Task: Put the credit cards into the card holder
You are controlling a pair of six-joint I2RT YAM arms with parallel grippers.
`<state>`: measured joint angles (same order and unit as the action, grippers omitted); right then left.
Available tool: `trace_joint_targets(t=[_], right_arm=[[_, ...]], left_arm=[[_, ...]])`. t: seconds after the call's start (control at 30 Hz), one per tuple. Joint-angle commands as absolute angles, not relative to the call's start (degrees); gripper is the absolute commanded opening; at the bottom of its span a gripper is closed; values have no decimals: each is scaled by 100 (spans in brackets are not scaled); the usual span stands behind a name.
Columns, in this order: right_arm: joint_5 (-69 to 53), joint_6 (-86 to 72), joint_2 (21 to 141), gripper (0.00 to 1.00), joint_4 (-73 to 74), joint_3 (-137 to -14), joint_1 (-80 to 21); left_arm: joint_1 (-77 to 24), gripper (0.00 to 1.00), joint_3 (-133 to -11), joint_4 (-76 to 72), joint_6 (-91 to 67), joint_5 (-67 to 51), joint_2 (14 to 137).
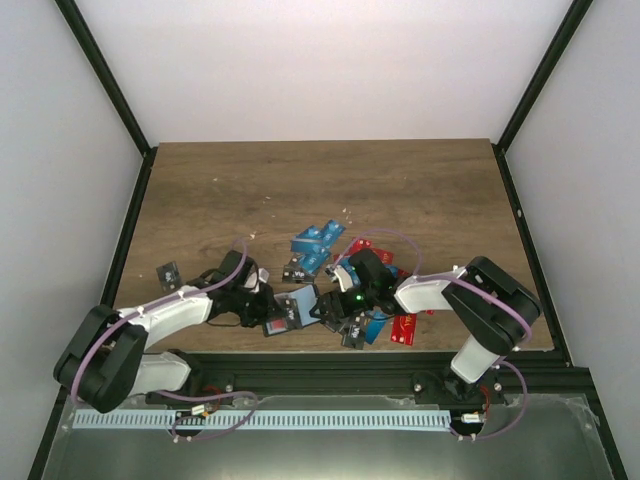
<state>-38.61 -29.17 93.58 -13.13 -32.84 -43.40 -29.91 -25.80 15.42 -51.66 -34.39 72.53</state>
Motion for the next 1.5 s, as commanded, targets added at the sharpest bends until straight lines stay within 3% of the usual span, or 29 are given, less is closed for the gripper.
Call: trace_joint_targets(t=[0.0, 0.33, 0.6, 0.87, 1.17, 1.47], right_arm=[[-3718, -2820, 9560, 61, -1063, -3241, -4323], [-3508, -2793, 9452, 60, -770, -3260, -4324], [-3062, -2564, 8473, 61, 202, -3426, -4324], [-3501, -2722, 7999, 59, -27, -3383, -4333], [-3703, -3204, 8795, 51, -1159, -3080, -4333], [-3309, -3295, 9395, 44, -1126, -3118, -4333]], left_arm=[[-2984, 4, -2716, 1234, -4938, -3421, 7490], [-2980, 4, -3080, 1687, -4197, -3007, 7587], [-2971, 4, -3362, 1989, -3667, -3019, 7811], [-2971, 4, -3308, 1715, -3576, -3073, 8032], [-2971, 4, -3176, 1385, -3558, -3076, 8196], [-2971, 4, -3065, 1120, -3520, -3215, 8242]])
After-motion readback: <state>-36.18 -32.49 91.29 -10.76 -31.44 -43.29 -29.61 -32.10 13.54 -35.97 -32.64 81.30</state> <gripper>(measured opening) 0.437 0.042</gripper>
